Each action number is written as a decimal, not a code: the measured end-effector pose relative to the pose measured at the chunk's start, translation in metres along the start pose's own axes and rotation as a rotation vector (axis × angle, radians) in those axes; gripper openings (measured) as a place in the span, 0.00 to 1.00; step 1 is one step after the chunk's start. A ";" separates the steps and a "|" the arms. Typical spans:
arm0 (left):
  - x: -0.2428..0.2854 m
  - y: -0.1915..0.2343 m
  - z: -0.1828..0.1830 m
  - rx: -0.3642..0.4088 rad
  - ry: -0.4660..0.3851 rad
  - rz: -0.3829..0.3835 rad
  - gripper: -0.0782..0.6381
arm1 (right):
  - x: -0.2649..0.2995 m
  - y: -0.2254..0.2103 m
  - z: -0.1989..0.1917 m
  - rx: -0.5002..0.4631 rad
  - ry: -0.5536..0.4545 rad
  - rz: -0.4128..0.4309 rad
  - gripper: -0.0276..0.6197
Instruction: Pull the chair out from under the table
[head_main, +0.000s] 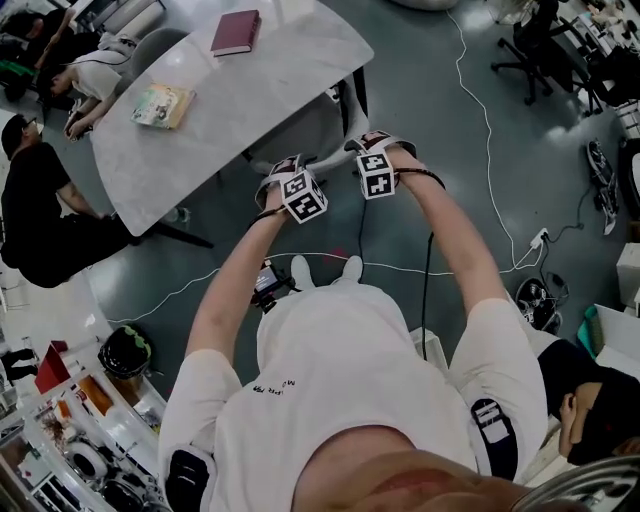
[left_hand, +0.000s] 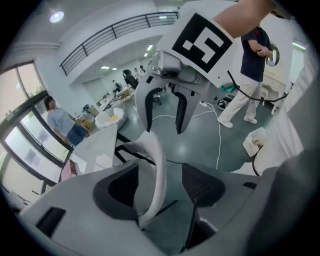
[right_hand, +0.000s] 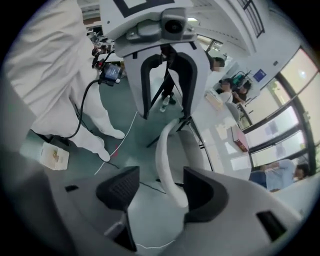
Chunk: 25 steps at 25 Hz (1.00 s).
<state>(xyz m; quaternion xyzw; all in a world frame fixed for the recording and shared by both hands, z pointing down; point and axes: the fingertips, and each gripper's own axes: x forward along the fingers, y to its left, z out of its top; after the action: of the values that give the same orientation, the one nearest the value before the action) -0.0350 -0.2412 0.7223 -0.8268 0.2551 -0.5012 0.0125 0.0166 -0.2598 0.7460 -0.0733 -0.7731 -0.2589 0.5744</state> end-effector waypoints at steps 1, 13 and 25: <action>0.005 0.000 -0.001 0.018 0.012 -0.005 0.47 | 0.004 0.001 0.000 -0.007 0.004 0.006 0.46; 0.063 0.006 -0.019 0.129 0.119 -0.040 0.47 | 0.046 -0.010 -0.017 -0.032 0.071 0.009 0.46; 0.101 0.002 -0.038 0.142 0.198 -0.064 0.47 | 0.083 -0.005 -0.031 -0.056 0.122 0.046 0.46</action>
<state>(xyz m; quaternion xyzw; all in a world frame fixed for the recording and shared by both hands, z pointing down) -0.0304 -0.2783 0.8232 -0.7782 0.1924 -0.5971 0.0296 0.0136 -0.2949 0.8280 -0.0912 -0.7271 -0.2711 0.6241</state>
